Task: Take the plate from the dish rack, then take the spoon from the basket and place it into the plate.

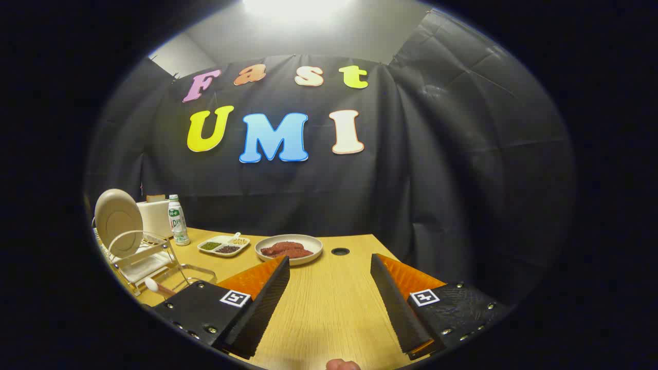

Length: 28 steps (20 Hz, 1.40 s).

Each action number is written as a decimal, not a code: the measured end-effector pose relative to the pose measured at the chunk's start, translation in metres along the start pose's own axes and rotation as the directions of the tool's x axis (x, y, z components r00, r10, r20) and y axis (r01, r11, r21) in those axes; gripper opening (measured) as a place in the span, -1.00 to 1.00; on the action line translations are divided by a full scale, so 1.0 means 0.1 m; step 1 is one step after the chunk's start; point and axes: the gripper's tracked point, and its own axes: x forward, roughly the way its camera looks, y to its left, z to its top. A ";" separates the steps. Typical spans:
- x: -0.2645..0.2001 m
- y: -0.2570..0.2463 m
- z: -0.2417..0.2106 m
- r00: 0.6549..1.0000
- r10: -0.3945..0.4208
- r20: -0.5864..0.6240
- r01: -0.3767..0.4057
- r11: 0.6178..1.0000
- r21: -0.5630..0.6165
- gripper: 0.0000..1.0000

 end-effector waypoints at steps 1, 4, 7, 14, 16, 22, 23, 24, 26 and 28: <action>-0.07 0.04 0.20 1.000 0.002 0.016 -0.002 1.000 -0.003 0.94; -0.34 0.32 0.76 0.999 0.014 0.033 -0.014 1.000 0.011 0.94; -0.60 0.56 1.16 0.999 0.001 0.035 -0.001 1.000 0.007 0.94; -0.88 1.05 1.76 0.997 0.002 0.072 -0.003 1.000 0.007 0.94; -0.89 1.28 1.84 0.997 0.044 0.066 -0.046 0.999 0.025 0.94; -0.81 1.85 2.03 0.992 0.107 0.061 -0.107 0.994 -0.003 0.94; -0.77 1.92 2.02 0.993 0.106 0.045 -0.106 0.994 -0.012 0.94; -0.76 1.99 2.02 0.994 0.107 0.028 -0.106 0.994 -0.015 0.94; -0.73 2.23 2.08 0.992 0.126 0.005 -0.126 0.992 -0.009 0.94; -0.66 2.45 2.05 0.988 0.152 -0.039 -0.152 0.988 0.005 0.94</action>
